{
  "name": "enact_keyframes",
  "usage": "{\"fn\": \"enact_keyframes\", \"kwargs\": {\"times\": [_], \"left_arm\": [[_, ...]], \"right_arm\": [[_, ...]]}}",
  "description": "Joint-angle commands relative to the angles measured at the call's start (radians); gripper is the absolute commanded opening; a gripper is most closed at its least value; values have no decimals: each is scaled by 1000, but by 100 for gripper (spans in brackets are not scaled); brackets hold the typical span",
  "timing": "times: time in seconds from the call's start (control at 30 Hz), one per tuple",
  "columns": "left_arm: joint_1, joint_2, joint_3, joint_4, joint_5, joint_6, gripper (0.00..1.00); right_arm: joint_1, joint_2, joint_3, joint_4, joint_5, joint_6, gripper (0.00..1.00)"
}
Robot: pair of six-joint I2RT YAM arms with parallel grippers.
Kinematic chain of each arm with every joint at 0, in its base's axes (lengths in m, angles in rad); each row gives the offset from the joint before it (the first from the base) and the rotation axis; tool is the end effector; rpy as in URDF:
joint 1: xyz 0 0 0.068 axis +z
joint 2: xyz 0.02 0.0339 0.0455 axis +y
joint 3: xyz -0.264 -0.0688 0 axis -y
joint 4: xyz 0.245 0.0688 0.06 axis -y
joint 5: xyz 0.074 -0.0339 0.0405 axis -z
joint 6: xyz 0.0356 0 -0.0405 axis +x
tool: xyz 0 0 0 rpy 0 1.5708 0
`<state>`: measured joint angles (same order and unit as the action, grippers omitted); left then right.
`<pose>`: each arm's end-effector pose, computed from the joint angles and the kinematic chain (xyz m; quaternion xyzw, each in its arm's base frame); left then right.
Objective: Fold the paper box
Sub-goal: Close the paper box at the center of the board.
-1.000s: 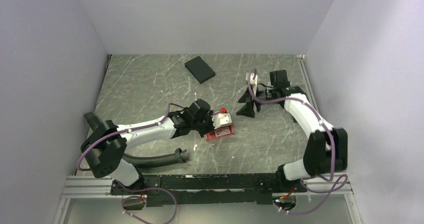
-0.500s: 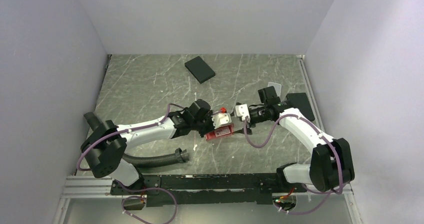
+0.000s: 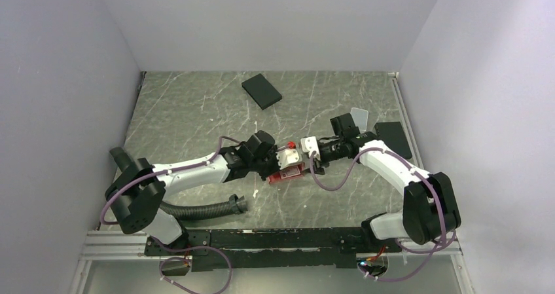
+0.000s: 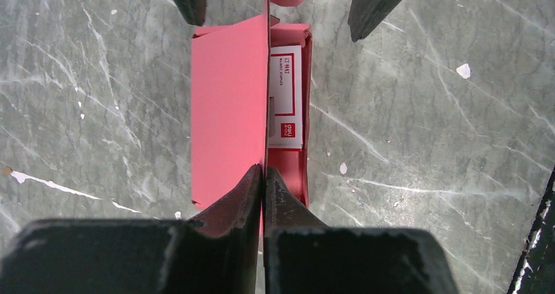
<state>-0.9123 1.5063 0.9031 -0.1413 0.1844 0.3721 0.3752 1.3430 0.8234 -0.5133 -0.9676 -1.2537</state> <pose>0.1900 -0.2563 0.2135 0.5758 0.7081 -0.1879 0.3628 0.2229 0.1193 0.2202 -0.7055 0.4958 0.3058 0.4036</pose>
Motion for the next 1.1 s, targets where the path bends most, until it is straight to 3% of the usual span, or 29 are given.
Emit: {"fn": "enact_keyframes", "kwargs": {"times": [0.0,0.43,1.07], "left_arm": [[-1,-40,-7,-20,-15,-4,10],[23,-55,1,-23,12,-8,10],[108,22,114,-124,97,-66,10]], "right_arm": [[9,12,48,18,-23,41,64],[-28,25,97,-46,-93,82,64],[-67,94,145,-37,-70,220,63]]}}
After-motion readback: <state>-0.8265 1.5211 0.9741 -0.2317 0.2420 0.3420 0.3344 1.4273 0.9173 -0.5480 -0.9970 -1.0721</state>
